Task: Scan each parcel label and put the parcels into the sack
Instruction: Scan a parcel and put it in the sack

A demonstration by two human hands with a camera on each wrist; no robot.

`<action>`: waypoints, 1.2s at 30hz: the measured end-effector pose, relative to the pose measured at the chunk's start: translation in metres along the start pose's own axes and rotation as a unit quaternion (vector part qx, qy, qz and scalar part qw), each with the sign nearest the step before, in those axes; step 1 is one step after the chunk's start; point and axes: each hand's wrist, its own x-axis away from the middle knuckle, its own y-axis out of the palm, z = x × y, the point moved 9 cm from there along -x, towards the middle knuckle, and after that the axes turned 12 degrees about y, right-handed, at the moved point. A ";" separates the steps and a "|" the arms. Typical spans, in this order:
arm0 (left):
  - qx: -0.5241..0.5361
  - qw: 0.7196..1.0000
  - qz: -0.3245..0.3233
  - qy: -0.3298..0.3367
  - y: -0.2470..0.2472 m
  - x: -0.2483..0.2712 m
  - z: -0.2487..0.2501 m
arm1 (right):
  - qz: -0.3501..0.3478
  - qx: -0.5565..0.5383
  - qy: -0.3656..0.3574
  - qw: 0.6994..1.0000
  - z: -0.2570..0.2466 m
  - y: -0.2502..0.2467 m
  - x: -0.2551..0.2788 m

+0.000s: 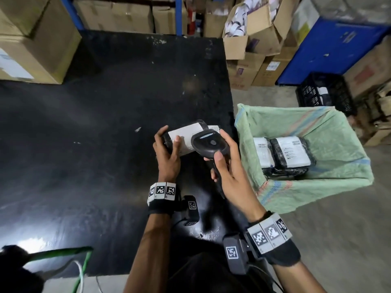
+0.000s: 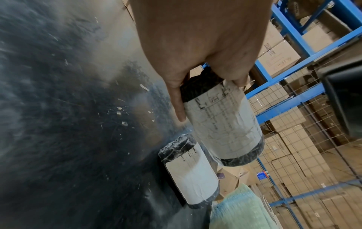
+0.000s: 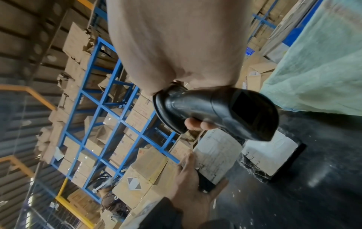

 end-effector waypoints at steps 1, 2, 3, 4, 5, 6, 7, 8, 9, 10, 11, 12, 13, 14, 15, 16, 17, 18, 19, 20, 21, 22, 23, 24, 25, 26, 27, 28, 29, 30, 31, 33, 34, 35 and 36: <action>-0.007 1.000 0.003 0.005 0.001 0.002 0.003 | -0.001 0.003 -0.003 1.000 -0.001 0.000 0.002; -0.010 1.000 0.005 0.010 0.001 0.004 0.007 | -0.003 0.005 -0.006 1.000 -0.002 0.000 0.005; -0.008 1.000 0.006 0.015 0.002 0.006 0.010 | -0.004 0.007 -0.009 1.000 -0.002 0.000 0.007; -0.005 1.000 0.006 0.018 0.003 0.008 0.013 | -0.004 0.008 -0.011 1.000 -0.002 -0.001 0.010; -0.002 1.000 0.008 0.022 0.004 0.010 0.015 | -0.005 0.008 -0.013 1.000 -0.001 -0.001 0.013; 0.000 1.000 0.007 0.022 0.005 0.012 0.017 | -0.007 0.007 -0.014 1.000 -0.001 -0.002 0.015; 0.001 1.000 0.007 0.021 0.005 0.013 0.017 | -0.009 0.007 -0.014 1.000 0.000 -0.002 0.018; 0.000 1.000 0.006 0.021 0.006 0.016 0.019 | -0.011 0.007 -0.015 1.000 0.000 -0.002 0.021; -0.001 1.000 0.004 0.021 0.007 0.018 0.022 | -0.012 0.006 -0.017 1.000 0.000 -0.002 0.023; -0.002 1.000 0.002 0.022 0.008 0.020 0.025 | -0.012 0.004 -0.020 1.000 0.000 -0.003 0.026; -0.002 1.000 0.002 0.022 0.009 0.021 0.027 | -0.011 0.002 -0.022 1.000 0.000 -0.005 0.028; -0.001 1.000 0.002 0.021 0.009 0.023 0.028 | -0.010 0.001 -0.022 1.000 0.000 -0.006 0.030; -0.001 1.000 0.003 0.022 0.009 0.024 0.028 | -0.009 0.000 -0.020 1.000 0.000 -0.006 0.032; -0.004 1.000 0.001 0.022 0.009 0.025 0.029 | -0.009 -0.004 -0.019 1.000 0.000 -0.007 0.034; -0.004 1.000 0.000 0.022 0.009 0.027 0.030 | -0.008 -0.007 -0.020 1.000 -0.001 -0.007 0.035; -0.003 1.000 -0.002 0.021 0.009 0.028 0.030 | -0.008 -0.009 -0.021 1.000 -0.001 -0.007 0.037; -0.001 1.000 -0.003 0.019 0.009 0.029 0.030 | -0.008 -0.009 -0.022 1.000 -0.002 -0.007 0.038; -0.002 1.000 -0.003 0.018 0.008 0.030 0.032 | -0.008 -0.009 -0.022 1.000 -0.002 -0.007 0.040; -0.004 1.000 -0.003 0.017 0.007 0.031 0.031 | -0.007 -0.008 -0.022 1.000 -0.002 -0.007 0.041; -0.002 1.000 -0.003 0.018 0.007 0.031 0.031 | -0.005 -0.007 -0.022 1.000 -0.002 -0.008 0.043; 0.003 1.000 -0.005 0.018 0.006 0.031 0.031 | -0.004 -0.007 -0.020 1.000 -0.002 -0.008 0.044; 0.004 1.000 -0.007 0.019 0.006 0.030 0.030 | -0.005 -0.007 -0.018 1.000 -0.003 -0.008 0.045; 0.003 1.000 -0.007 0.017 0.005 0.031 0.030 | -0.006 -0.007 -0.014 1.000 -0.003 -0.008 0.046; -0.001 1.000 -0.007 0.012 0.004 0.031 0.030 | -0.008 -0.006 -0.010 1.000 -0.003 -0.008 0.047; -0.004 1.000 -0.004 0.010 0.003 0.031 0.030 | -0.009 -0.007 -0.006 1.000 -0.003 -0.008 0.048; -0.005 1.000 -0.002 0.011 0.002 0.031 0.029 | -0.009 -0.008 -0.004 1.000 -0.002 -0.008 0.048; -0.006 1.000 -0.001 0.009 0.000 0.032 0.027 | -0.009 -0.011 -0.004 1.000 -0.001 -0.007 0.049; -0.007 1.000 -0.001 0.007 -0.002 0.032 0.026 | -0.009 -0.014 -0.004 1.000 0.000 -0.007 0.049; -0.009 1.000 0.000 0.004 -0.004 0.033 0.025 | -0.009 -0.018 -0.001 1.000 0.003 -0.007 0.049; -0.012 1.000 0.001 0.004 -0.007 0.033 0.024 | -0.010 -0.020 0.003 1.000 0.006 -0.007 0.048; -0.016 1.000 0.003 0.002 -0.009 0.033 0.021 | -0.012 -0.021 0.008 1.000 0.011 -0.007 0.048; -0.021 1.000 0.006 0.000 -0.015 0.034 0.019 | -0.020 -0.015 0.020 0.999 0.024 -0.007 0.048; -0.024 1.000 0.009 0.002 -0.018 0.034 0.019 | -0.024 -0.008 0.030 0.999 0.033 -0.007 0.047; -0.027 1.000 0.013 0.004 -0.022 0.033 0.017 | -0.028 -0.002 0.041 0.999 0.043 -0.006 0.045; -0.031 0.999 0.016 0.004 -0.026 0.033 0.016 | -0.032 0.002 0.052 0.998 0.055 -0.005 0.044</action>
